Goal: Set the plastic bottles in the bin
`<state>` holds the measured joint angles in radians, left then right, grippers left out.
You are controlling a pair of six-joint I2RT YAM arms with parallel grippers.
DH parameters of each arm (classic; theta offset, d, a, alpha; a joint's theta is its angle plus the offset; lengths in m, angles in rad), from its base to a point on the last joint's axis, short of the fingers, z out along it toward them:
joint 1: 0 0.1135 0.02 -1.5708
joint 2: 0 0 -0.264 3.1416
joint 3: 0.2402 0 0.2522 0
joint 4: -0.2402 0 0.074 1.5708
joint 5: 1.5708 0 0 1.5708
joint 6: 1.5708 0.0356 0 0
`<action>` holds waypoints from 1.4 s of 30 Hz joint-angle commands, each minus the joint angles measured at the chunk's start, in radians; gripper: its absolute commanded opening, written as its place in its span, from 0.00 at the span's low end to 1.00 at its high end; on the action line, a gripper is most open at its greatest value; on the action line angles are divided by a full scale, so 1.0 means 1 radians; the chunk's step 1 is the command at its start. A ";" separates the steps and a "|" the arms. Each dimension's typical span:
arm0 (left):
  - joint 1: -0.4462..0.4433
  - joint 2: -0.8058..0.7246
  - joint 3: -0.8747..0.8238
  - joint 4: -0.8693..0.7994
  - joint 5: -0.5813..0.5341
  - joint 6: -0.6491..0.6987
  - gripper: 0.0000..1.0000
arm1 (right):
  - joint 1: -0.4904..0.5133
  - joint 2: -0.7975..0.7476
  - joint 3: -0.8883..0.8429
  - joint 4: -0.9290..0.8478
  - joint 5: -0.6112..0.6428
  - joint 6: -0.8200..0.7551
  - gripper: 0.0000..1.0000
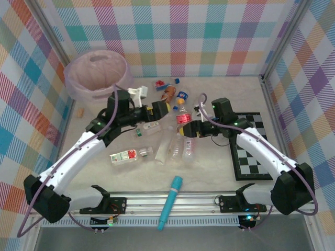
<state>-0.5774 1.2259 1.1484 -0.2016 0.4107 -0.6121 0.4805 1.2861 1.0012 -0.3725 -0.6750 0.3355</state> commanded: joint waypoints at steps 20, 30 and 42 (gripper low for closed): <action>-0.116 0.113 -0.022 0.174 -0.087 -0.080 0.52 | 0.085 0.045 0.034 0.254 -0.049 0.050 0.40; -0.107 0.122 0.062 0.061 -0.126 0.019 0.49 | 0.077 -0.057 0.103 -0.052 0.067 -0.132 0.92; 0.119 0.147 0.357 -0.220 -0.144 0.242 0.43 | -0.001 -0.234 0.059 -0.213 0.245 -0.114 0.99</action>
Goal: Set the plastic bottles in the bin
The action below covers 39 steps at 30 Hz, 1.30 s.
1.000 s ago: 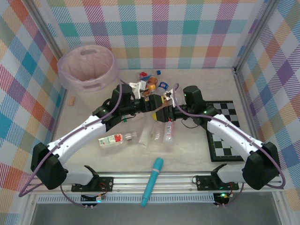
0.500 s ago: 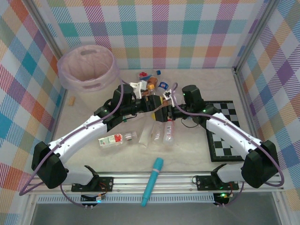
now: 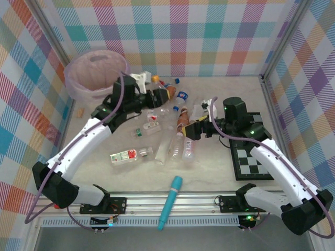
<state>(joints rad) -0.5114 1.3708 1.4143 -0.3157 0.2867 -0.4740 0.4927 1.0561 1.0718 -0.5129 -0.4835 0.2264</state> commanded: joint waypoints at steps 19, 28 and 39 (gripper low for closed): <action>0.574 0.345 0.653 -0.433 -0.220 0.377 0.21 | -0.055 -0.001 -0.087 -0.130 0.114 0.049 1.00; 0.573 0.591 0.766 -0.569 -0.144 0.406 0.20 | -0.072 0.000 -0.091 -0.159 0.130 0.042 0.99; 0.541 0.768 0.749 -0.651 -0.156 0.489 0.29 | -0.122 0.031 -0.089 -0.179 0.149 0.071 1.00</action>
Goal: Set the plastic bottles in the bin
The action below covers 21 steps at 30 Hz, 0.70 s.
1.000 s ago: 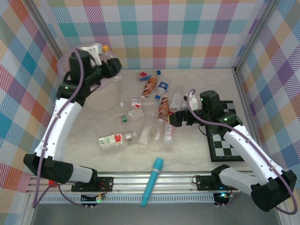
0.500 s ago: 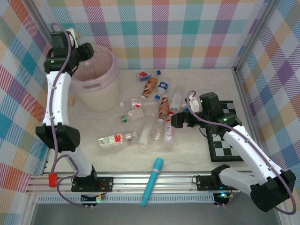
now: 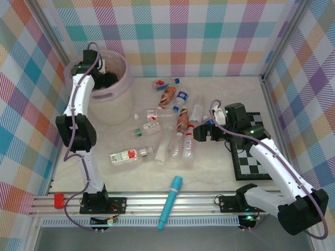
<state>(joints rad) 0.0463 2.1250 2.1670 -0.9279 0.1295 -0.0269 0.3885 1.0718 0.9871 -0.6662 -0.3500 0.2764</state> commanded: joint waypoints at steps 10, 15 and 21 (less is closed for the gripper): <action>-0.020 0.014 0.001 -0.038 0.015 0.050 0.81 | -0.106 0.075 0.012 -0.123 0.155 0.026 0.99; -0.022 -0.022 0.013 -0.048 0.017 0.053 0.97 | -0.106 0.149 0.043 -0.139 0.318 -0.028 0.99; -0.021 -0.072 0.062 -0.081 0.009 0.053 1.00 | -0.107 0.312 0.116 -0.117 0.438 -0.097 1.00</action>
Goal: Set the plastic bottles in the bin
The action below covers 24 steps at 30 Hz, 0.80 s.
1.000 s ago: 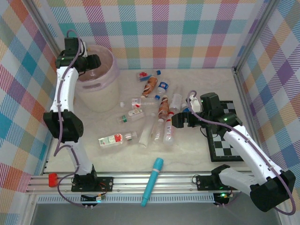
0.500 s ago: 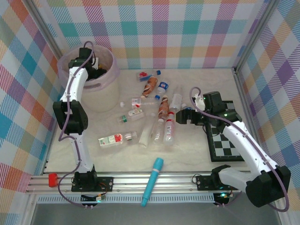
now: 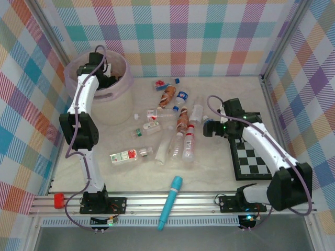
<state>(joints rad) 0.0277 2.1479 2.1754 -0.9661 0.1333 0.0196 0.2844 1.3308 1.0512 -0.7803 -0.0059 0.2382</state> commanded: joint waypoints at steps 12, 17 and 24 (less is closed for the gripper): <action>-0.009 -0.355 0.037 -0.049 -0.024 -0.032 1.00 | -0.020 0.294 0.091 0.032 0.135 -0.125 0.99; -0.032 -0.541 -0.095 0.002 -0.009 -0.089 1.00 | -0.027 0.349 0.066 0.077 0.104 -0.120 0.96; -0.162 -0.846 -0.497 0.201 0.111 -0.255 1.00 | -0.028 0.407 0.043 0.132 0.081 -0.092 0.81</action>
<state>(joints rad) -0.0860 1.3762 1.8008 -0.8627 0.1612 -0.1291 0.2615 1.7267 1.1152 -0.6796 0.1032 0.1390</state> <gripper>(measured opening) 0.999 0.822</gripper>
